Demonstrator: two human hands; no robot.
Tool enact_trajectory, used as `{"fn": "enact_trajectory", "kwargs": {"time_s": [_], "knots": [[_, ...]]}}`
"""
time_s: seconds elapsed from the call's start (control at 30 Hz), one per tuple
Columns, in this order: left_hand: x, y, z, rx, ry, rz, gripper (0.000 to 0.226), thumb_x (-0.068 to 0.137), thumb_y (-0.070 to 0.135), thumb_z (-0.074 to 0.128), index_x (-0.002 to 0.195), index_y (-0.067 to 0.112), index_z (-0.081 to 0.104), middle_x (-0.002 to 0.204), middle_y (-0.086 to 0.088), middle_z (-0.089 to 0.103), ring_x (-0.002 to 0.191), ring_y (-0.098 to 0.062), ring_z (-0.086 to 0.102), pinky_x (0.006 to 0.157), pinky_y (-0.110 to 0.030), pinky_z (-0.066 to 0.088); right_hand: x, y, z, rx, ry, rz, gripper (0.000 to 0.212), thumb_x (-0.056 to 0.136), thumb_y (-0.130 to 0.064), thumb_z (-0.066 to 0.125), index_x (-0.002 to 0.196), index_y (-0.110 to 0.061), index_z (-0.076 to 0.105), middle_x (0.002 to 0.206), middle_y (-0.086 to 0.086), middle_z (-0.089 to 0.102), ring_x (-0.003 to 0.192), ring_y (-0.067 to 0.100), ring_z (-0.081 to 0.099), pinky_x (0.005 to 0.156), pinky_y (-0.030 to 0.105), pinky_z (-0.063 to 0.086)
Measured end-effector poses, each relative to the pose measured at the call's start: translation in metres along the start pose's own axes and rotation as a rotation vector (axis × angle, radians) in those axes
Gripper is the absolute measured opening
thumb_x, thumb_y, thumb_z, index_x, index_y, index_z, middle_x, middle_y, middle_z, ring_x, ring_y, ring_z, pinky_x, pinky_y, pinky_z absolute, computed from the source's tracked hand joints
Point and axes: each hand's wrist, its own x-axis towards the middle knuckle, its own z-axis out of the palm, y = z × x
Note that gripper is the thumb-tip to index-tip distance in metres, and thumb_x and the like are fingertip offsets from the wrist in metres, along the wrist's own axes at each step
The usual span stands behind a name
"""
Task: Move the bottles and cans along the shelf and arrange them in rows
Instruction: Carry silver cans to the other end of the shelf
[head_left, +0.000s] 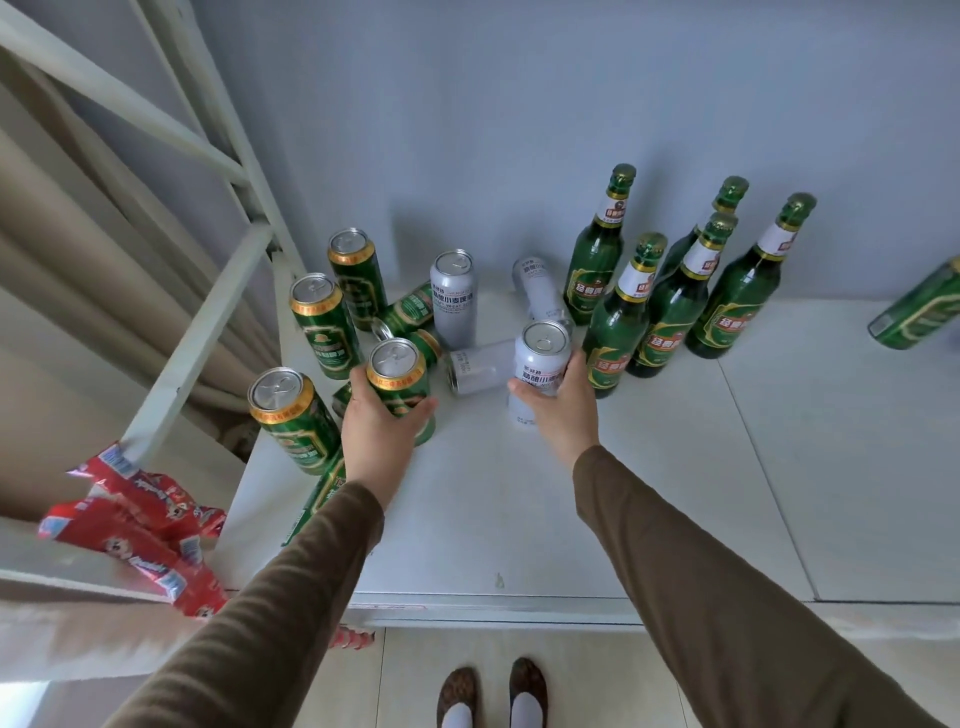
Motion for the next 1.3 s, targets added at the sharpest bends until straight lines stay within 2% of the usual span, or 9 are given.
{"fn": "enact_trajectory", "kwargs": {"time_s": [0.1,0.2,0.4,0.57,0.7,0.8,0.9,1.1,1.3], "knots": [[-0.004,0.006,0.004,-0.025,-0.024,0.027,0.068,0.073,0.032,0.088,0.123,0.017,0.045,0.11,0.005,0.061,0.1,-0.02,0.061,0.085,-0.031,0.048,-0.008,-0.001,-0.006,0.04,0.017,-0.011,0.073,0.063,-0.046,0.083,0.125,-0.026,0.05,0.123,-0.009,0.066,0.114,0.014,0.064,0.103,0.047,0.05],[-0.01,0.016,0.012,-0.051,-0.059,0.06,0.071,0.072,0.033,0.088,0.127,0.02,0.045,0.112,0.006,0.065,0.099,-0.016,0.063,0.086,-0.03,0.05,-0.016,-0.005,-0.017,0.053,0.04,-0.03,0.071,0.064,-0.045,0.083,0.125,-0.03,0.051,0.122,-0.012,0.067,0.113,0.011,0.064,0.103,0.046,0.05],[-0.019,0.037,0.033,-0.068,-0.153,0.122,0.071,0.07,0.041,0.087,0.125,0.028,0.044,0.111,0.006,0.068,0.098,-0.017,0.066,0.085,-0.041,0.056,-0.032,-0.005,-0.049,0.043,0.098,-0.033,0.07,0.066,-0.041,0.086,0.126,-0.035,0.05,0.123,-0.012,0.066,0.114,0.011,0.064,0.102,0.048,0.052],[-0.04,0.065,0.066,-0.077,-0.241,0.208,0.066,0.069,0.043,0.086,0.12,0.032,0.045,0.11,0.007,0.067,0.099,-0.017,0.065,0.083,-0.041,0.055,-0.049,0.004,-0.099,0.051,0.185,0.0,0.063,0.068,-0.034,0.087,0.12,-0.032,0.052,0.117,-0.014,0.068,0.108,0.009,0.066,0.099,0.047,0.054],[-0.067,0.095,0.103,-0.091,-0.324,0.261,0.064,0.07,0.042,0.086,0.119,0.031,0.047,0.109,0.008,0.066,0.098,-0.015,0.064,0.084,-0.038,0.056,-0.06,0.015,-0.152,0.054,0.258,0.019,0.062,0.066,-0.039,0.084,0.118,-0.03,0.052,0.115,-0.013,0.068,0.105,0.01,0.066,0.097,0.046,0.055],[-0.093,0.124,0.137,-0.115,-0.398,0.27,0.068,0.072,0.041,0.087,0.126,0.033,0.046,0.113,0.013,0.065,0.101,-0.011,0.063,0.087,-0.032,0.055,-0.065,0.029,-0.201,0.069,0.308,0.042,0.057,0.069,-0.032,0.085,0.116,-0.03,0.053,0.11,-0.015,0.068,0.1,0.007,0.066,0.095,0.046,0.055],[-0.122,0.153,0.178,-0.137,-0.445,0.276,0.07,0.072,0.04,0.087,0.127,0.031,0.046,0.115,0.012,0.066,0.102,-0.011,0.064,0.088,-0.035,0.056,-0.067,0.048,-0.258,0.082,0.338,0.047,0.057,0.069,-0.029,0.086,0.115,-0.028,0.054,0.108,-0.015,0.068,0.099,0.008,0.067,0.095,0.045,0.056],[-0.186,0.217,0.266,-0.17,-0.468,0.239,0.067,0.07,0.034,0.089,0.123,0.027,0.05,0.11,0.015,0.067,0.099,-0.007,0.064,0.089,-0.038,0.056,-0.067,0.086,-0.383,0.048,0.344,0.036,0.058,0.064,-0.035,0.085,0.112,-0.029,0.053,0.11,-0.01,0.069,0.1,0.011,0.067,0.091,0.043,0.056],[-0.217,0.263,0.329,-0.193,-0.464,0.233,0.064,0.069,0.032,0.09,0.117,0.03,0.048,0.104,0.021,0.066,0.096,-0.005,0.064,0.087,-0.038,0.056,-0.054,0.106,-0.464,0.027,0.354,0.048,0.055,0.063,-0.037,0.084,0.108,-0.032,0.053,0.105,-0.013,0.069,0.097,0.009,0.066,0.091,0.043,0.056]]}}
